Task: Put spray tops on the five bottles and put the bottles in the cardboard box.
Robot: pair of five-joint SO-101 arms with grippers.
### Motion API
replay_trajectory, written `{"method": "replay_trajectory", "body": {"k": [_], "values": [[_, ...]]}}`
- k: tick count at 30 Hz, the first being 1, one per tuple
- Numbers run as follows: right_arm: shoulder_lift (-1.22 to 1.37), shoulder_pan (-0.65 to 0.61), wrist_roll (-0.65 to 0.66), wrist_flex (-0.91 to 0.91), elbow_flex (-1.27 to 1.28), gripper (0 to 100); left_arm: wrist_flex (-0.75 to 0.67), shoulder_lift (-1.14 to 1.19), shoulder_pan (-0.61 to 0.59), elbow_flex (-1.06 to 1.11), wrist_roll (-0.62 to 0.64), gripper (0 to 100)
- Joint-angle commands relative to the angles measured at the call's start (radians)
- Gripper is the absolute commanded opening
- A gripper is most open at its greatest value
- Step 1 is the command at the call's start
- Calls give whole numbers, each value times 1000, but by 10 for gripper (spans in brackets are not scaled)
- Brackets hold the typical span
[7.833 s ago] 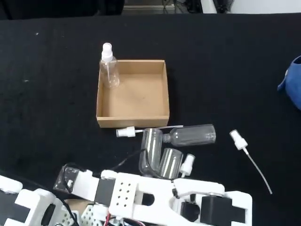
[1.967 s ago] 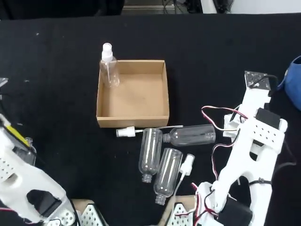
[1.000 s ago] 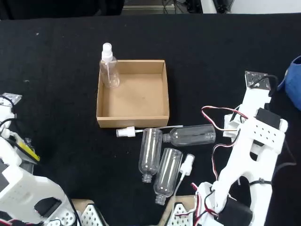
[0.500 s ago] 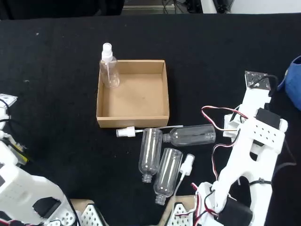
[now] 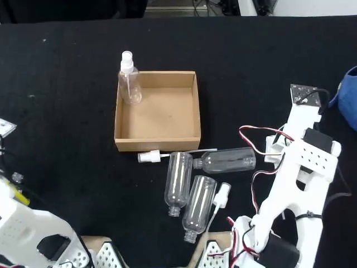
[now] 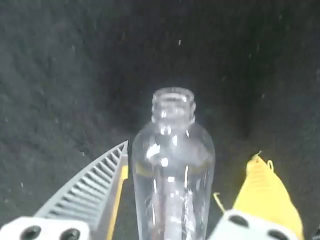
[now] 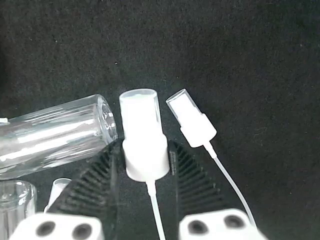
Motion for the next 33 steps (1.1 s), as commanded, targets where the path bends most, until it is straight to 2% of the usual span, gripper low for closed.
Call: {"method": "replay_trajectory", "body": {"k": [1,8,10,12,14,16,19,26,30,33], "values": [[-10,-17,-6,-21,-16,11,-15,-3,-38,-59,-123,234],[-10,-15,-6,-21,-16,11,-17,3,-18,-58,-115,226],[-10,-14,-6,-21,-16,11,-15,3,-8,-51,-115,160],[-10,-11,-6,-21,-18,11,-8,3,-1,-50,-114,26],[-10,-17,-8,-17,-24,11,-5,-6,1,-48,-97,54],[-10,-25,-14,-14,-41,11,-5,-9,2,-65,-49,24],[-10,-44,-68,8,-84,11,-5,-41,16,-99,21,30],[-10,-89,-86,133,-209,11,-6,-233,82,-48,172,30],[-35,-86,-86,143,-209,11,-17,-370,133,70,213,30],[-70,-80,-86,103,-165,11,-15,-407,186,179,166,29]]}}
